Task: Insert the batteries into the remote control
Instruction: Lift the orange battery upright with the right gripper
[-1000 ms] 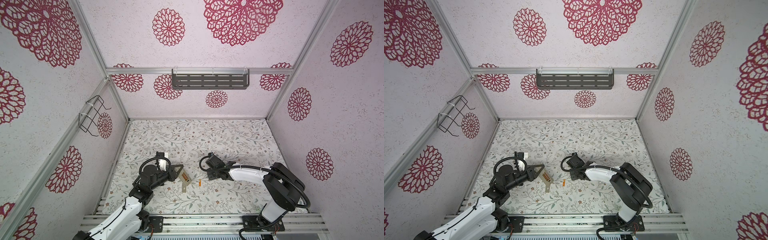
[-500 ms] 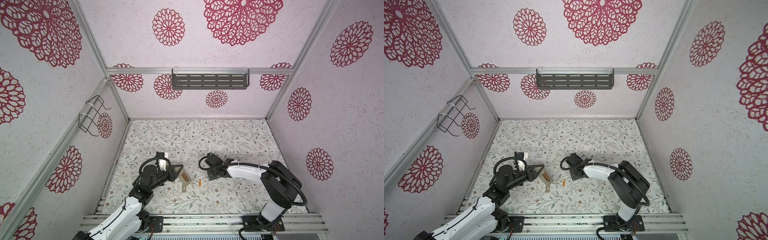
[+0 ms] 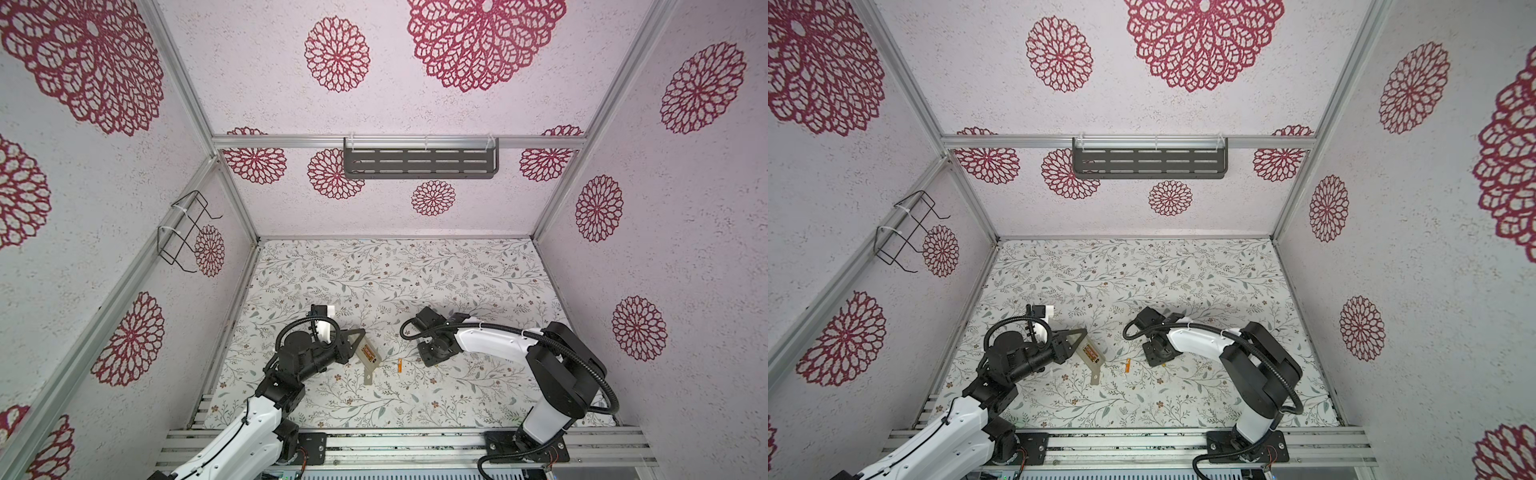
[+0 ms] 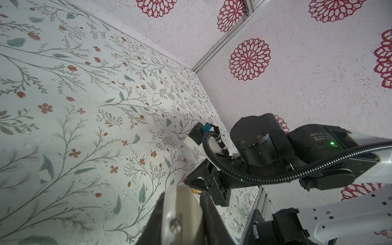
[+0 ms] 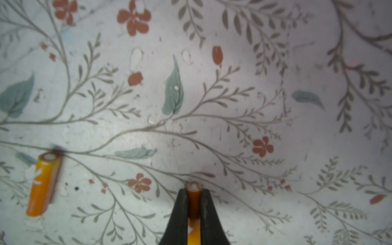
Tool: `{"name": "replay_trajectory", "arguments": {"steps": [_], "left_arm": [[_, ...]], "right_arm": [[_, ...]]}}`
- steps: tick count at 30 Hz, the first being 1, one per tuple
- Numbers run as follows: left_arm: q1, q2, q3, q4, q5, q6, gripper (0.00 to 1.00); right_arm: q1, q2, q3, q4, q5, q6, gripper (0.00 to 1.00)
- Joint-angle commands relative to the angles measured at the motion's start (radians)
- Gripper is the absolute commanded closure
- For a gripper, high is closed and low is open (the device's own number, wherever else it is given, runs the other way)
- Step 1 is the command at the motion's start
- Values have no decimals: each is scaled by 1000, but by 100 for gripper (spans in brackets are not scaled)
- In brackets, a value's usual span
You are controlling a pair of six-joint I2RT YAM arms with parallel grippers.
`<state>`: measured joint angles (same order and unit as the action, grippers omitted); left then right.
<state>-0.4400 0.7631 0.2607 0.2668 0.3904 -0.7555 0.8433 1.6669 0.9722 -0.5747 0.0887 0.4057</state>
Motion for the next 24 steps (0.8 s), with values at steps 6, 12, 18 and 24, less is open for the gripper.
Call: {"name": "replay_trajectory", "arguments": {"steps": [6, 12, 18, 24], "left_arm": [[-8, 21, -8, 41, 19, 21, 100], [-8, 0, -18, 41, 15, 18, 100], [-8, 7, -21, 41, 16, 28, 100], [-9, 0, -25, 42, 15, 31, 100]], "right_arm": [[33, -1, 16, -92, 0, 24, 91], [34, 38, 50, -121, 9, -4, 80], [32, 53, 70, -136, 17, -18, 74], [33, 80, 86, -143, 12, -34, 79]]}}
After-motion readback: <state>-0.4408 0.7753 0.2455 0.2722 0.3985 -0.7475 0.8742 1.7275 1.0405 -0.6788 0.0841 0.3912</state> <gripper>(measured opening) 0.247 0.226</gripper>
